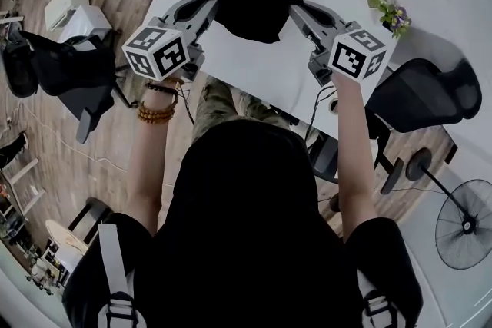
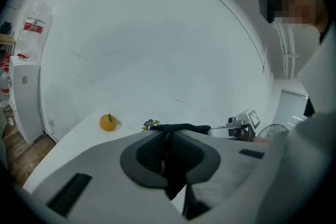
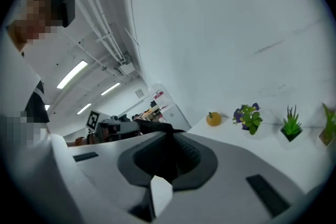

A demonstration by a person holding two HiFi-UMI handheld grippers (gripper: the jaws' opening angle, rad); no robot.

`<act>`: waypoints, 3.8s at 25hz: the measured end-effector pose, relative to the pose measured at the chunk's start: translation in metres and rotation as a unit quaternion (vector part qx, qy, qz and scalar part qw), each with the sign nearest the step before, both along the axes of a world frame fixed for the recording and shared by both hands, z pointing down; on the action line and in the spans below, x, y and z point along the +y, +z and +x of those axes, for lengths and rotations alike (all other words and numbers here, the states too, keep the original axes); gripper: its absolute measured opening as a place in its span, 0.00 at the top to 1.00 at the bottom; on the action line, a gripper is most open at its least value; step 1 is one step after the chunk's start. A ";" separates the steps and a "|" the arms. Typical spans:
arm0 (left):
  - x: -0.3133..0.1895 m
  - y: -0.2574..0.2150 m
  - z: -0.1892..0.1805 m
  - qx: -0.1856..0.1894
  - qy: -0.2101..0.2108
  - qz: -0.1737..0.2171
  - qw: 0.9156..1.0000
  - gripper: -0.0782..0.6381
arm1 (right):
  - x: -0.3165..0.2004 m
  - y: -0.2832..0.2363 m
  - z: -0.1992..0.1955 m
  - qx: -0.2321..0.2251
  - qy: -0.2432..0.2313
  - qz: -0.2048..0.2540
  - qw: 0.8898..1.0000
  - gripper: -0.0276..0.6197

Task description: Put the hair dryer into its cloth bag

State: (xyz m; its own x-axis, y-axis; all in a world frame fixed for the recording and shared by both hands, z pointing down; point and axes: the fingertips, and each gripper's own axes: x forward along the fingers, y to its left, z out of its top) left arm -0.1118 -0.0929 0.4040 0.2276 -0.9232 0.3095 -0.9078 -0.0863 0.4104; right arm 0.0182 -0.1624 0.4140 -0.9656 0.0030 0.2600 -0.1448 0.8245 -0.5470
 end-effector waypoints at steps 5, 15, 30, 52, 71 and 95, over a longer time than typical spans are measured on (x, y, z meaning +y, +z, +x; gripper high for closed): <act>-0.035 -0.035 -0.001 -0.006 0.001 0.042 0.999 0.84 | -0.023 -0.031 0.006 0.009 0.036 0.063 0.997 0.89; 0.033 0.070 0.036 0.000 0.041 -0.077 0.996 0.83 | 0.039 0.046 0.048 0.068 0.027 0.014 0.997 0.89; 0.090 0.099 0.020 0.018 0.072 -0.175 0.982 0.84 | 0.062 0.083 0.126 0.197 0.145 0.025 0.969 0.91; 0.121 0.047 0.041 0.113 0.191 -0.106 0.969 0.84 | 0.211 0.158 0.023 0.324 0.095 0.228 0.913 0.89; 0.031 -0.084 0.006 0.107 0.218 0.012 0.970 0.83 | 0.105 -0.060 0.031 0.251 0.097 0.284 0.920 0.89; -0.072 -0.110 0.057 0.094 0.219 0.022 0.971 0.84 | 0.003 -0.106 0.084 0.241 0.186 0.322 0.896 0.89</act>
State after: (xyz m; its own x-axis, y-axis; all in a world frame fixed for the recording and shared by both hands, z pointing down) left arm -0.0546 -0.1647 0.2941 0.6504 -0.7360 0.1877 -0.6895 -0.4684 0.5525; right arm 0.1018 -0.1594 0.3076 -0.6436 -0.5964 0.4797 -0.5664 0.7926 0.2256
